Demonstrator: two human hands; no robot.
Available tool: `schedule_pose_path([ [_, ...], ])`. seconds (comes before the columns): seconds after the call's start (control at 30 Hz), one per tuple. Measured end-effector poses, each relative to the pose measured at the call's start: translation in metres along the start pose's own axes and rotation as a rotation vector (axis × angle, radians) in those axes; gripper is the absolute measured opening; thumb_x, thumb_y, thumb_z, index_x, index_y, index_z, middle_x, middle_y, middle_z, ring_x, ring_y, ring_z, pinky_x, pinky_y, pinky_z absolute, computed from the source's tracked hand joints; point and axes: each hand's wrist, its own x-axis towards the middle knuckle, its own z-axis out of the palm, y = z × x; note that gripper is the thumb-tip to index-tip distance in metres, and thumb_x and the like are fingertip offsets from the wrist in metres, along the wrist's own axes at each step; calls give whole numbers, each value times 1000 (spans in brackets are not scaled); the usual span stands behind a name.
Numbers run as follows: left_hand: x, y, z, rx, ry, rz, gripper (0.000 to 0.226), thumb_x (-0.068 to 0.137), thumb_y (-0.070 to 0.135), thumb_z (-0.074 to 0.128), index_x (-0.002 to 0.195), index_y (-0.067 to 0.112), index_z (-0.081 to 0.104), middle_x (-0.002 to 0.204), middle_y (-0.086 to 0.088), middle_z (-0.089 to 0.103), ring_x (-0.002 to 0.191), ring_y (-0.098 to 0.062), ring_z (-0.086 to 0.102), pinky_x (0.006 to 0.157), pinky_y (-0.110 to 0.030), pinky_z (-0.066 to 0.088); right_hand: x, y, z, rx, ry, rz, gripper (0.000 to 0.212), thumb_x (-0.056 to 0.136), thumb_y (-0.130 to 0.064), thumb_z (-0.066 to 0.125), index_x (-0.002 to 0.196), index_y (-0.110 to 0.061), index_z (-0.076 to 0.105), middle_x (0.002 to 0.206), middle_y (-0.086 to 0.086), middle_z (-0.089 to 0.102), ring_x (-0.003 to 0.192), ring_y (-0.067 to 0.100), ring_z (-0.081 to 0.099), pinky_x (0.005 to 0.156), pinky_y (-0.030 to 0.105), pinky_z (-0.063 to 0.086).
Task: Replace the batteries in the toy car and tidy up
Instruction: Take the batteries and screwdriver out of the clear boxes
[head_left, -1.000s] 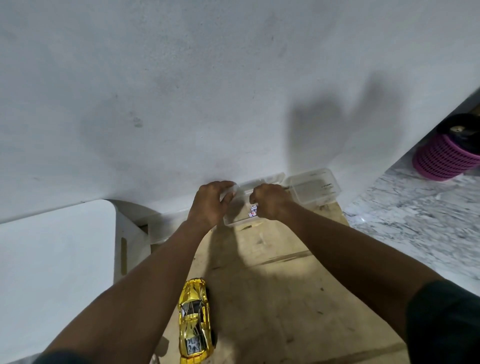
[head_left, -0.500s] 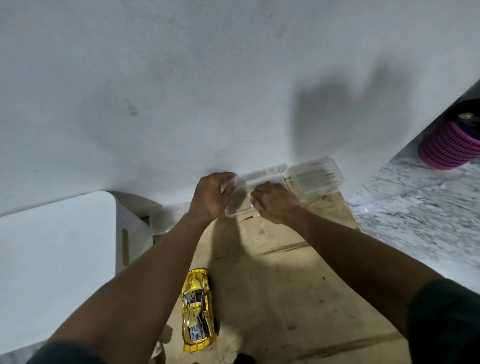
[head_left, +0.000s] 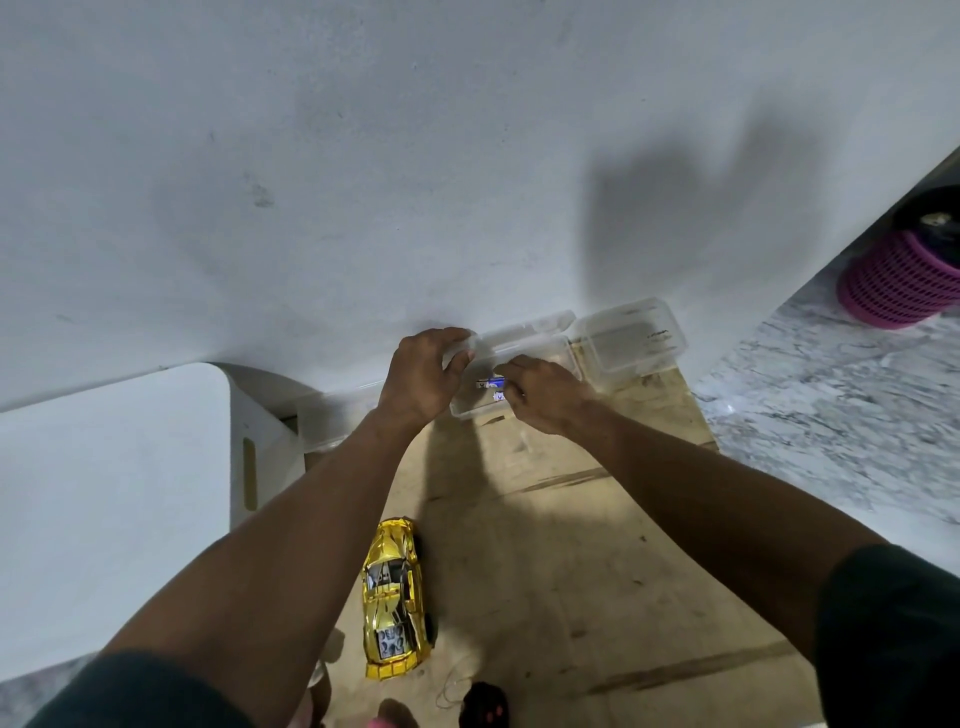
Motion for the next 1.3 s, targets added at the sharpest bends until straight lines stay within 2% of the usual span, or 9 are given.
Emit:
schedule_pose_path([
  [0.2, -1, 2, -1, -16, 4, 21, 26, 97, 28, 63, 117, 16, 75, 118, -2, 75, 110, -22, 69, 97, -37, 53, 6, -5, 2, -36, -75, -25, 42, 101, -37, 34, 136, -27, 54, 134, 1, 59, 121, 26, 52, 93, 42, 48],
  [0.33, -2, 2, -2, -30, 4, 30, 26, 96, 28, 63, 116, 16, 75, 117, -1, 76, 109, -20, 70, 96, -37, 54, 14, -9, 2, -126, -143, -93, 43, 103, -41, 30, 131, -24, 58, 144, -3, 49, 125, 24, 46, 94, 44, 44],
  [0.47, 0, 0, -1, -40, 5, 39, 24, 96, 23, 65, 116, 15, 75, 116, 0, 76, 108, -19, 70, 96, -35, 54, 15, -9, 5, -151, -170, -106, 44, 104, -43, 29, 123, -21, 62, 139, 1, 48, 126, 23, 43, 96, 44, 44],
  [0.63, 3, -4, -1, -21, 4, 18, 25, 96, 23, 64, 117, 15, 74, 117, 0, 76, 109, -19, 70, 96, -36, 54, 13, -13, 2, -160, -194, -111, 45, 104, -46, 25, 127, -26, 57, 139, -2, 47, 126, 23, 43, 96, 45, 42],
  [0.73, 3, -4, -1, -24, 6, 24, 24, 97, 25, 64, 116, 15, 75, 116, 0, 76, 109, -19, 70, 96, -38, 55, 13, -14, 0, -180, -209, -122, 47, 105, -46, 22, 129, -23, 56, 139, -1, 50, 121, 25, 48, 95, 41, 42],
  [1.0, 3, -5, -1, -52, 24, 29, 22, 95, 23, 66, 112, 15, 76, 114, 0, 76, 107, -19, 70, 94, -38, 56, 17, -12, 3, -191, -159, -140, 53, 103, -49, 18, 125, -25, 60, 120, 1, 63, 108, 26, 59, 92, 43, 48],
  [1.13, 4, -4, -2, -40, 24, 26, 21, 94, 19, 67, 112, 14, 76, 113, 0, 76, 107, -18, 70, 94, -33, 54, 20, -9, 4, -206, -137, -180, 53, 103, -50, 20, 121, -23, 61, 113, 4, 67, 103, 28, 62, 89, 42, 49],
  [1.23, 5, -3, -2, -34, 24, 22, 20, 94, 20, 67, 111, 15, 76, 113, 1, 76, 107, -18, 69, 93, -30, 53, 19, -5, 5, -199, -112, -215, 51, 102, -55, 20, 112, -29, 63, 104, 4, 72, 97, 28, 65, 84, 40, 48],
  [1.3, 5, -4, -2, -49, 19, 4, 20, 94, 19, 66, 111, 16, 76, 113, 2, 76, 107, -18, 69, 94, -32, 54, 18, -3, 6, -150, -93, -215, 51, 100, -62, 22, 113, -33, 62, 108, 0, 72, 100, 27, 66, 83, 38, 49],
])
